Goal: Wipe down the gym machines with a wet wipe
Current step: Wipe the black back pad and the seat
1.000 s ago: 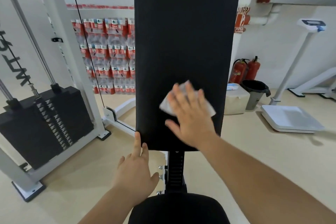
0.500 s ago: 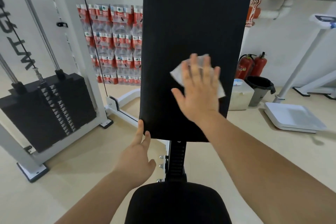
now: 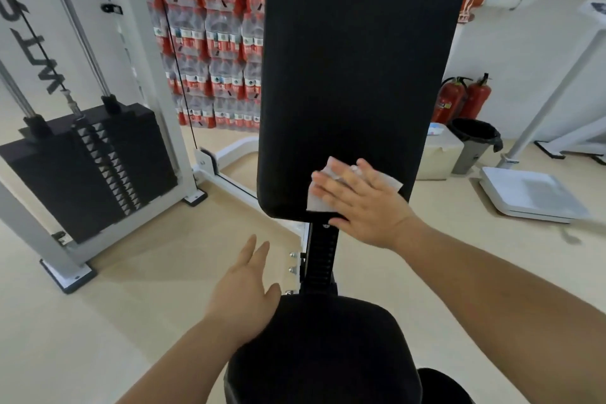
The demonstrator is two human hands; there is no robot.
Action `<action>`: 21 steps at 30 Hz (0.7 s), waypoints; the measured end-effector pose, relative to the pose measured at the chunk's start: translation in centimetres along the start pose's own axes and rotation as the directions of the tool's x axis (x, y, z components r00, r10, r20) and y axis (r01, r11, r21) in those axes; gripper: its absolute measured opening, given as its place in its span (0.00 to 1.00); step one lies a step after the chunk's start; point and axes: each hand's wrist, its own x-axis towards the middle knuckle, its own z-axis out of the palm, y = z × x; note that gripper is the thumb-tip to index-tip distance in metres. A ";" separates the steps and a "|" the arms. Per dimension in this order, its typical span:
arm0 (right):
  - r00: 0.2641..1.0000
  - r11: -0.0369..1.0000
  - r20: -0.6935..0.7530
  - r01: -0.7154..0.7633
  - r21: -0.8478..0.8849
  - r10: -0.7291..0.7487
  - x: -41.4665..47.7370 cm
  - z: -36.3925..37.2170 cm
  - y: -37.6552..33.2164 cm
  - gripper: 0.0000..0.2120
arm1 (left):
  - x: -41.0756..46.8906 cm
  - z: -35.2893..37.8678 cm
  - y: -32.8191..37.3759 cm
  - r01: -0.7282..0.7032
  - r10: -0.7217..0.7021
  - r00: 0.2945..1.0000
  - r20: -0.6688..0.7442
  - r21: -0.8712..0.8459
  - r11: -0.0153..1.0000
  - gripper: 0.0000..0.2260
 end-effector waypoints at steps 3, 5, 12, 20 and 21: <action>0.959 0.957 -0.014 -0.281 0.072 0.283 0.0 -1.1 3.6 0.37 | -0.1 1.5 1.1 -0.047 0.046 0.996 0.074 0.013 0.999 0.32; 0.905 0.896 -0.030 -0.416 0.153 0.425 1.7 -2.1 3.4 0.34 | -0.9 2.6 1.1 -0.048 0.040 0.991 0.126 0.063 0.997 0.31; 0.940 0.893 -0.145 -0.234 0.386 0.308 6.6 -2.3 -4.3 0.28 | -3.3 5.1 -0.5 -0.014 0.014 1.000 0.000 0.058 0.998 0.26; 0.900 0.328 0.431 -0.389 0.861 -0.064 -6.6 -3.8 -11.8 0.24 | -5.7 4.8 -3.1 0.093 -0.108 0.991 -0.083 -0.163 0.982 0.19; 0.840 0.344 0.523 -0.453 0.822 -0.145 -8.3 -3.8 -12.3 0.23 | -5.9 4.9 -3.5 0.118 -0.135 0.988 -0.077 -0.191 0.974 0.19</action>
